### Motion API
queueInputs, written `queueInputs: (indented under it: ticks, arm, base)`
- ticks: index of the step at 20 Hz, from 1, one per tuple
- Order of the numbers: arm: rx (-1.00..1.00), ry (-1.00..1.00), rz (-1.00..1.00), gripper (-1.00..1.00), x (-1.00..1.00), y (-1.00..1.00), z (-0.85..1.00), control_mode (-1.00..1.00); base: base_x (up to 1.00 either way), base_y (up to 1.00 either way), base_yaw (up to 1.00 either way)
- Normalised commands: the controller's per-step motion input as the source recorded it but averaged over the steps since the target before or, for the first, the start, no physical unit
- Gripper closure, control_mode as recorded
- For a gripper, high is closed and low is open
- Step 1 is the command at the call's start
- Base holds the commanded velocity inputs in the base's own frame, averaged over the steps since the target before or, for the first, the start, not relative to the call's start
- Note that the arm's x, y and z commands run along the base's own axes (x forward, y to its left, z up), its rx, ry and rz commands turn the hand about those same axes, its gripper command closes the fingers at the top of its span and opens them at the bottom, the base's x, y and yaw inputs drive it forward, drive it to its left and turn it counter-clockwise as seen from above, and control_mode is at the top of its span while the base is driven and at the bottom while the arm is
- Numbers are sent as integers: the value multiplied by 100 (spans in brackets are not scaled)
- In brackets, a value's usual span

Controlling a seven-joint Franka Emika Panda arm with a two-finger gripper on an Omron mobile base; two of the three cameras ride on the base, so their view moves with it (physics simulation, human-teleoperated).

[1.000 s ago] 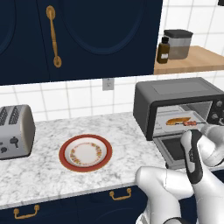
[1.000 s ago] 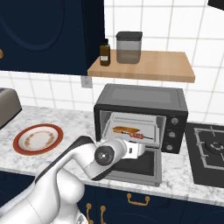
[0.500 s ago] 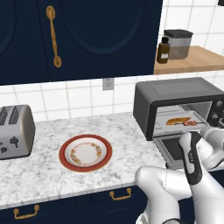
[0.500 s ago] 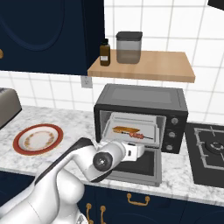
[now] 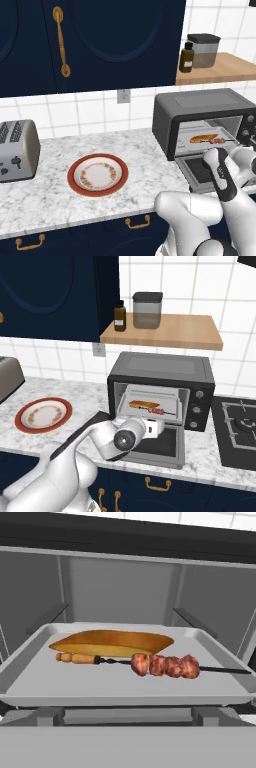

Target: Pick up the kebab skewer and baguette bread, and place them inside the toaster oven. Close the toaster oven door and start by setting the timer.

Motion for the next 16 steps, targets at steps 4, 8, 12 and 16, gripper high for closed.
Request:
queueInputs:
  ticks: [4,8,12,16]
  arm:
    - [0,-1,12,-100,1,-1,-35,-100]
    - [0,-1,0,-100,8,0,-6,-100]
    - [0,0,-1,-100,31,0,0,-100]
    - [0,0,-2,-100,31,0,0,-100]
  base:
    - [0,0,0]
    - [0,0,0]
    - [0,0,0]
    - [0,0,0]
